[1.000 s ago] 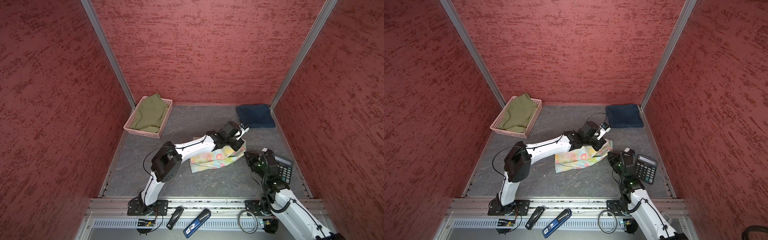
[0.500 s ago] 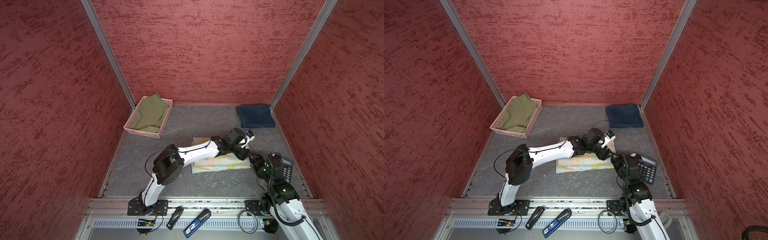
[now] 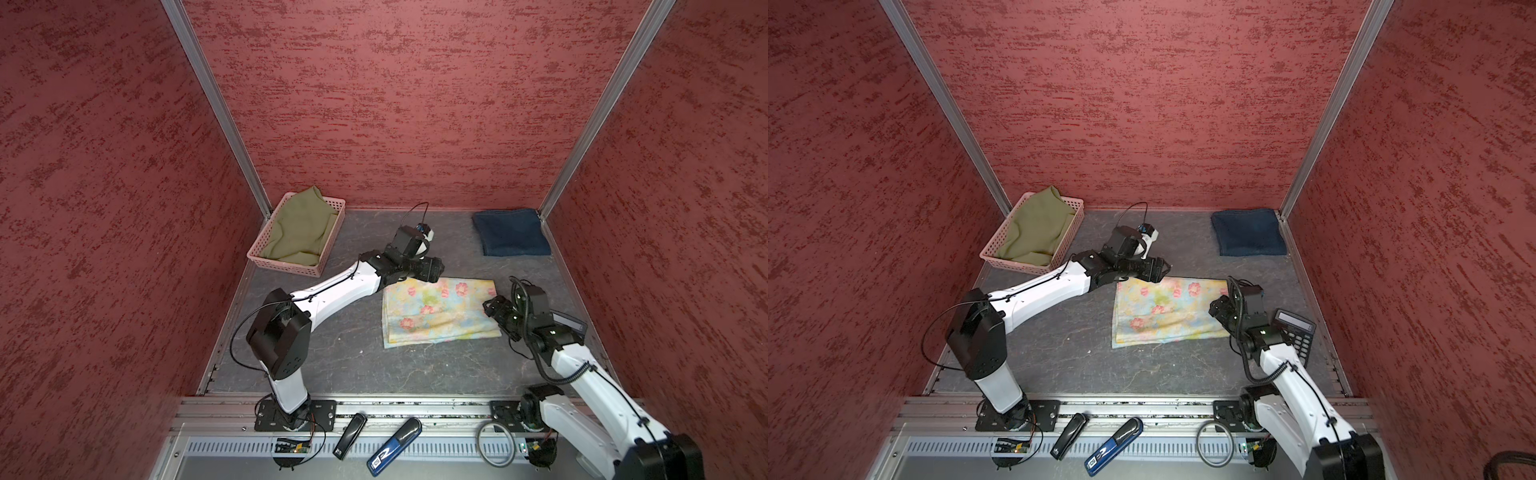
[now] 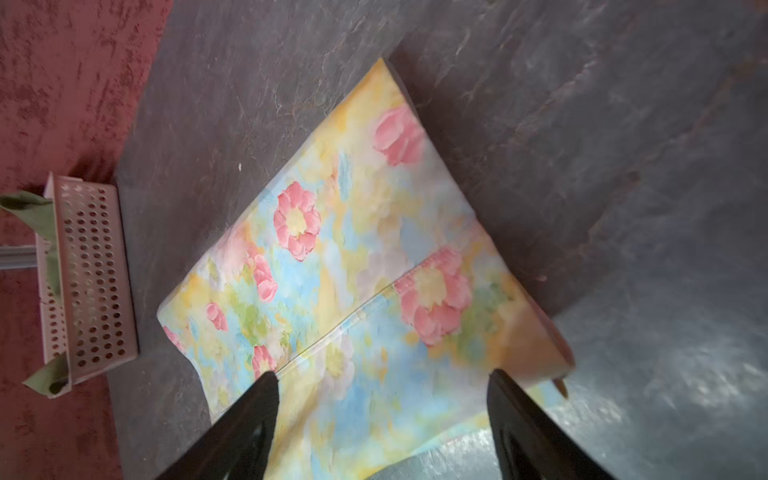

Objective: Fold and stack the skirts

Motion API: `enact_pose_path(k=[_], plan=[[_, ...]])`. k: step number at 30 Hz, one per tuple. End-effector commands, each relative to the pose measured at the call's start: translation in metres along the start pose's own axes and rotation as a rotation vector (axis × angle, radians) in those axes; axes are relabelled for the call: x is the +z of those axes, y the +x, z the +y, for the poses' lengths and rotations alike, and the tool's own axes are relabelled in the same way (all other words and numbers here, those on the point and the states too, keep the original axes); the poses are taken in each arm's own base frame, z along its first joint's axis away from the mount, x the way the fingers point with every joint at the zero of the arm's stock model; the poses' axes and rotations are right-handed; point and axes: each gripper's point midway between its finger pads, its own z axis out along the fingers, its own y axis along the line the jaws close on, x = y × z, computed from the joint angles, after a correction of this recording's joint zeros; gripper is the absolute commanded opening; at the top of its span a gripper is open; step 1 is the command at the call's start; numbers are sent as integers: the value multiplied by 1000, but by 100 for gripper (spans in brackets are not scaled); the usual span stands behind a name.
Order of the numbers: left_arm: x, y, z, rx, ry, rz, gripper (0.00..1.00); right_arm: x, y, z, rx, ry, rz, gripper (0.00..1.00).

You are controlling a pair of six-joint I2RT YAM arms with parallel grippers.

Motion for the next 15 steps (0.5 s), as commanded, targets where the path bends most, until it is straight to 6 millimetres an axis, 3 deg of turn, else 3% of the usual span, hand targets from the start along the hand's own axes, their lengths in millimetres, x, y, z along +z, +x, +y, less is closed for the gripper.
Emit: enact_pose_path(k=[1,7,15], plan=[[-14,43,37,-143,-145,111,75,-4,-17,20,-104,-53,-26,80],[-24,92,57,-343,-175,210,62,2,-27,5,-85,-38,1,80],[-36,113,72,-436,-140,221,59,12,-39,-6,-76,-17,9,78]])
